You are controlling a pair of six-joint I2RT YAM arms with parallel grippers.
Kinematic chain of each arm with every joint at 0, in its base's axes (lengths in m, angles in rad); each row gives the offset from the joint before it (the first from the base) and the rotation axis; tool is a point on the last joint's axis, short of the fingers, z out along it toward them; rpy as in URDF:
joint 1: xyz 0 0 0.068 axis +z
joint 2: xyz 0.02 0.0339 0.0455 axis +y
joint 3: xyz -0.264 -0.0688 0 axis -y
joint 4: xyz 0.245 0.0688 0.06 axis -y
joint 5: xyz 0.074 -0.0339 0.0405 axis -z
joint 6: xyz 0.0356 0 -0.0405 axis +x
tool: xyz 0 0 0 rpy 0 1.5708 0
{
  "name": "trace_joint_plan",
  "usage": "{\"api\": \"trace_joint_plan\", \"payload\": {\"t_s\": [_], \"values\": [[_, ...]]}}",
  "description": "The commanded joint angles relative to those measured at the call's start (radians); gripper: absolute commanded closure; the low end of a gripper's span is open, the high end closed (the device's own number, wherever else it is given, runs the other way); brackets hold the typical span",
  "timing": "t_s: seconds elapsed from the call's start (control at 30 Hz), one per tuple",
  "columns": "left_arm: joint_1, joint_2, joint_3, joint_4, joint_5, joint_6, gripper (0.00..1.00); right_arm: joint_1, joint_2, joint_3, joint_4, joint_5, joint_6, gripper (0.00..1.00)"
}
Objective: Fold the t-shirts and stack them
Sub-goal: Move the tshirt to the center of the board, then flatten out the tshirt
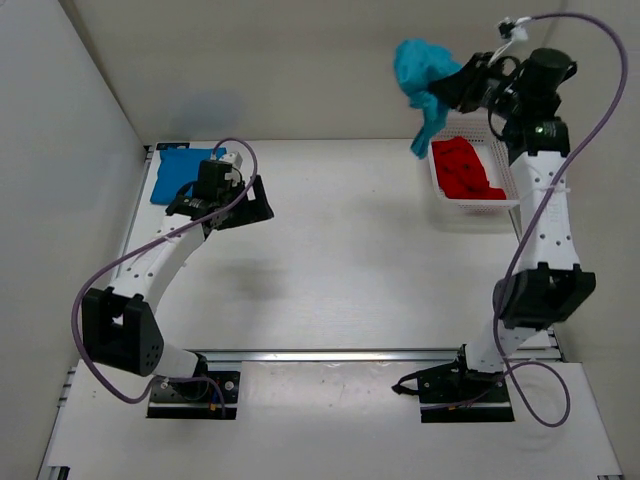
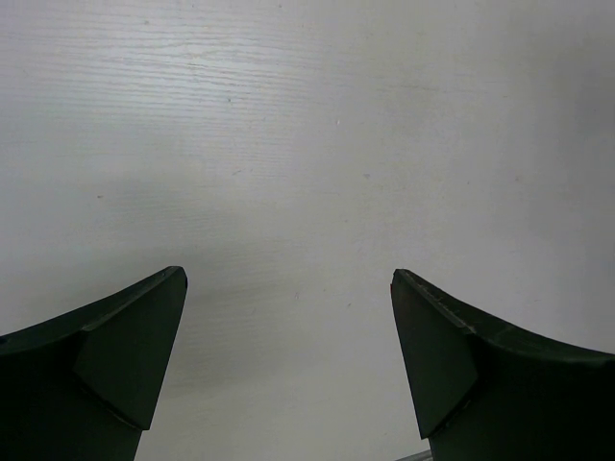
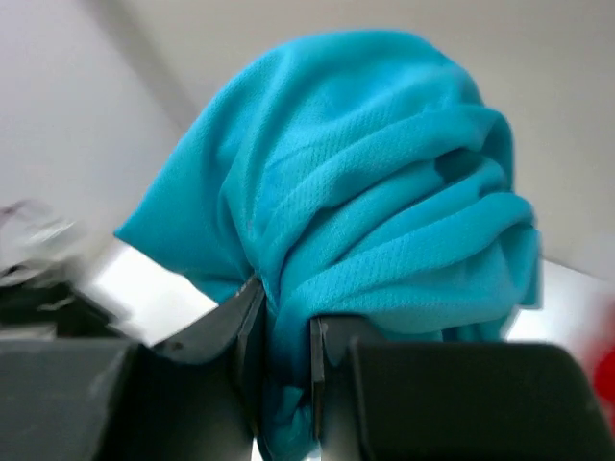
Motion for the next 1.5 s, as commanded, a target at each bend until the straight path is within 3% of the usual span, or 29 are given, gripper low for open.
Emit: {"api": "trace_joint_plan", "payload": {"t_s": [0.0, 0.03, 0.07, 0.1, 0.13, 0.17, 0.2, 0.23, 0.27, 0.3, 0.33, 0.4, 0.47, 0.57, 0.63, 0.7, 0.77, 0.9, 1.1, 1.37, 1.47], "values": [[0.035, -0.113, -0.023, -0.025, 0.010, -0.002, 0.01, 0.111, -0.157, -0.327, 0.317, -0.385, 0.252, 0.98], [0.041, -0.134, -0.038, -0.031, 0.005, -0.005, 0.01, 0.122, -0.236, -0.524, 0.508, -0.430, 0.304, 0.94], [0.058, -0.157, -0.050, -0.035, 0.005, -0.013, 0.01, 0.122, -0.278, -0.639, 0.626, -0.474, 0.478, 0.94], [0.070, -0.171, -0.058, -0.040, -0.001, -0.013, 0.01, 0.118, -0.339, -0.865, 0.921, -0.534, 0.683, 0.93], [0.070, -0.193, -0.076, -0.046, -0.008, -0.013, 0.01, 0.101, -0.384, -1.049, 1.137, -0.554, 0.763, 0.84], [0.070, -0.205, -0.088, -0.052, -0.024, -0.013, 0.01, 0.101, -0.404, -1.128, 1.165, -0.564, 0.826, 0.74], [0.067, -0.207, -0.093, -0.057, -0.024, -0.010, 0.02, 0.064, -0.450, -1.225, 1.082, -0.542, 0.752, 0.50], [0.059, -0.216, -0.104, -0.063, -0.027, -0.009, 0.01, 0.032, -0.496, -1.270, 0.858, -0.512, 0.684, 0.32], [0.047, -0.216, -0.110, -0.069, -0.030, -0.010, 0.01, 0.020, -0.539, -1.257, 0.605, -0.429, 0.511, 0.25], [0.032, -0.207, -0.110, -0.080, -0.032, -0.013, 0.01, 0.021, -0.559, -1.237, 0.470, -0.292, 0.334, 0.22], [0.017, -0.197, -0.118, -0.078, -0.024, -0.012, 0.01, 0.052, -0.587, -1.177, 0.247, -0.200, 0.253, 0.19], [-0.017, -0.182, -0.139, -0.092, -0.022, -0.009, 0.01, 0.136, -0.617, -1.100, 0.052, 0.175, 0.091, 0.14], [-0.051, -0.173, -0.165, -0.081, -0.009, -0.010, 0.01, 0.156, -0.639, -1.103, -0.048, 0.257, 0.069, 0.15], [-0.118, -0.171, -0.236, -0.078, 0.044, -0.006, 0.01, 0.133, -0.703, -1.228, -0.042, 0.226, 0.095, 0.17], [-0.183, -0.171, -0.289, -0.077, 0.056, -0.012, 0.01, 0.161, -0.728, -1.278, -0.063, 0.307, 0.104, 0.19], [-0.235, -0.165, -0.314, -0.063, 0.105, -0.007, 0.11, 0.226, -0.736, -1.307, -0.108, 0.390, 0.113, 0.21], [-0.313, -0.168, -0.329, -0.065, 0.122, -0.001, 0.15, 0.271, -0.719, -1.341, -0.125, 0.484, 0.134, 0.23], [-0.407, -0.177, -0.334, -0.055, 0.105, -0.022, 0.22, 0.287, -0.684, -1.439, -0.055, 0.470, 0.177, 0.30], [-0.393, -0.144, -0.285, 0.040, 0.025, -0.038, 0.26, 0.320, -0.599, -1.459, 0.076, 0.476, 0.196, 0.33], [-0.468, 0.076, -0.204, 0.101, 0.004, 0.031, 0.30, 0.365, -0.431, -1.424, 0.162, 0.541, 0.211, 0.35], [-0.471, 0.111, -0.198, 0.109, -0.038, 0.019, 0.38, 0.378, -0.372, -1.413, 0.202, 0.542, 0.223, 0.36]]}}
